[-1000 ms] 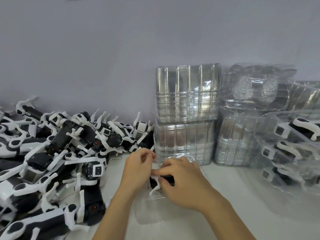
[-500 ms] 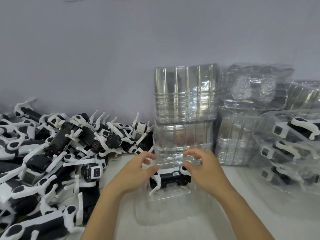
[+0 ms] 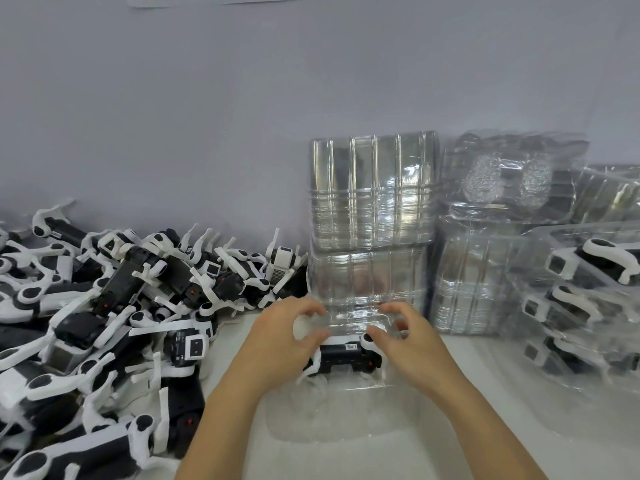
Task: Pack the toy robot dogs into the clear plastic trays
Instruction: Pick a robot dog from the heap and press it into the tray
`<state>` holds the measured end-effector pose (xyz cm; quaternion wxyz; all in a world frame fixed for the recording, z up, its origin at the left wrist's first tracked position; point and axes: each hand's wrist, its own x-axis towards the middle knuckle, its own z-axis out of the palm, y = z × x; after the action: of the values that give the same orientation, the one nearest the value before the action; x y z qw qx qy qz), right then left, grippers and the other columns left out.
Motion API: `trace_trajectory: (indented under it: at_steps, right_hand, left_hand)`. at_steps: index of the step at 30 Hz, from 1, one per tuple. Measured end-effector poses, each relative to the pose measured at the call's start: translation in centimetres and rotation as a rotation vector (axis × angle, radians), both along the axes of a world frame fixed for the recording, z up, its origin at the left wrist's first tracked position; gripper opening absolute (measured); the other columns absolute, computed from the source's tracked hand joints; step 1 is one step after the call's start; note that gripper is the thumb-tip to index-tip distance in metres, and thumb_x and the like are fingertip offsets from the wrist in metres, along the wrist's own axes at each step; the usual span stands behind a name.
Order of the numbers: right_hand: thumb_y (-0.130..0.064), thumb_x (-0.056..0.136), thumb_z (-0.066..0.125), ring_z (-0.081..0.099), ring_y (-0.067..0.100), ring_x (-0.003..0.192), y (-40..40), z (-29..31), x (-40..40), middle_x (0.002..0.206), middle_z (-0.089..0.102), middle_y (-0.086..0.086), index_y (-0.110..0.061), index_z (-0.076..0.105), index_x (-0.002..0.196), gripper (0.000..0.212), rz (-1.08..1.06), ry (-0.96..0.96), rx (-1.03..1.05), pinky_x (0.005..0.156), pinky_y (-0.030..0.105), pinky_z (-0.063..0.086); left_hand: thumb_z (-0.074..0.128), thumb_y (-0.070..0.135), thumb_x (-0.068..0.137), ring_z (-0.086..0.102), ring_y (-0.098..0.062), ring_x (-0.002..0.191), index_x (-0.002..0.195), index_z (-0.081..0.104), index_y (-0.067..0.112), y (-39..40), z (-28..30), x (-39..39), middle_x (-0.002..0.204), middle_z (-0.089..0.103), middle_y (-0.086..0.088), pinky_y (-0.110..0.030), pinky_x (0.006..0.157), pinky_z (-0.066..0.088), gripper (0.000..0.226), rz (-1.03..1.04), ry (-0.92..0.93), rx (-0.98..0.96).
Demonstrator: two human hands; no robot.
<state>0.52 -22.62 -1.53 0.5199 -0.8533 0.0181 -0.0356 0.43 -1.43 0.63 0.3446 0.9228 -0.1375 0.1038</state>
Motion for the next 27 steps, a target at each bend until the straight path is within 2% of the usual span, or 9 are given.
trace_trajectory:
  at_steps: [3,5,8,12,15,18,22,25,27]
  right_hand:
    - [-0.037,0.091,0.070,0.052,0.010,0.110,0.0,-0.2,0.2,0.117,0.052,-0.011,-0.040,0.053,0.121,0.034,-0.012,-0.012,0.010,0.086,0.025,0.038]
    - [-0.037,0.091,0.070,0.051,0.009,0.111,-0.1,-0.3,0.3,0.117,0.052,-0.012,-0.042,0.052,0.120,0.034,-0.009,-0.012,0.020,0.085,0.024,0.038]
    - [-0.037,0.092,0.069,0.048,0.007,0.111,-0.2,-0.4,0.3,0.118,0.051,-0.013,-0.043,0.053,0.120,0.034,0.001,-0.007,0.037,0.086,0.024,0.037]
    - [-0.037,0.091,0.069,0.048,0.005,0.112,-0.2,-0.5,0.3,0.113,0.051,-0.019,-0.042,0.054,0.123,0.035,0.005,-0.011,0.053,0.081,0.021,0.037]
    - [-0.036,0.091,0.069,0.050,0.001,0.107,-0.3,-0.6,0.3,0.106,0.047,-0.029,-0.041,0.055,0.121,0.034,0.003,-0.040,0.051,0.077,0.016,0.036]
    - [-0.037,0.092,0.067,0.053,-0.004,0.100,-0.3,-0.6,0.4,0.108,0.054,-0.024,-0.040,0.060,0.117,0.026,-0.016,-0.087,0.073,0.074,0.012,0.038]
    - [-0.040,0.094,0.064,0.061,-0.002,0.094,-1.1,0.3,0.6,0.105,0.066,-0.016,-0.039,0.069,0.100,0.008,-0.066,-0.095,0.217,0.071,0.017,0.042]
    - [-0.036,0.096,0.062,0.065,0.008,0.099,-2.7,1.4,0.7,0.103,0.073,-0.014,-0.034,0.076,0.095,0.014,-0.076,-0.106,0.355,0.078,0.025,0.046]
    - [-0.032,0.098,0.059,0.067,0.017,0.099,-3.4,2.2,0.6,0.102,0.075,-0.005,-0.027,0.079,0.093,0.021,-0.117,-0.122,0.479,0.084,0.033,0.050]
  left_hand:
    - [0.062,0.086,0.057,0.032,0.011,0.129,0.115,0.062,0.053,-0.8,0.4,-0.7,0.128,0.043,0.039,-0.037,0.120,0.019,0.067,-0.124,0.123,0.127]
    - [0.057,0.095,0.041,0.014,0.009,0.137,0.118,0.055,0.062,-1.1,0.4,-1.0,0.142,0.030,0.035,-0.041,0.123,0.000,0.084,-0.153,0.209,0.236]
    - [0.061,0.094,0.035,0.000,0.003,0.146,0.125,0.044,0.065,-1.2,0.5,-1.2,0.159,0.015,0.026,-0.042,0.121,-0.011,0.096,-0.164,0.268,0.316]
    - [0.065,0.089,0.033,-0.002,-0.002,0.148,0.125,0.038,0.063,-1.4,0.4,-1.3,0.160,0.012,0.023,-0.044,0.119,-0.012,0.099,-0.166,0.260,0.372]
    - [0.065,0.087,0.037,0.005,-0.003,0.145,0.124,0.038,0.062,-1.5,0.2,-1.3,0.155,0.019,0.022,-0.044,0.119,-0.009,0.094,-0.150,0.242,0.371]
    - [0.063,0.084,0.042,0.016,-0.008,0.139,0.122,0.040,0.060,-1.8,0.3,-1.4,0.143,0.027,0.023,-0.041,0.117,-0.005,0.086,-0.134,0.203,0.361]
    - [0.065,0.079,0.048,0.021,-0.007,0.131,0.120,0.041,0.059,-2.1,0.8,-1.7,0.135,0.031,0.023,-0.040,0.117,0.000,0.079,-0.128,0.164,0.332]
    - [0.065,0.082,0.047,0.024,-0.002,0.129,0.120,0.046,0.060,-1.9,2.0,-1.9,0.132,0.034,0.029,-0.034,0.114,0.005,0.078,-0.167,0.146,0.245]
    - [0.070,0.079,0.049,0.033,0.004,0.128,0.118,0.052,0.062,-1.5,2.9,-1.9,0.129,0.040,0.035,-0.031,0.114,0.017,0.073,-0.209,0.110,0.108]
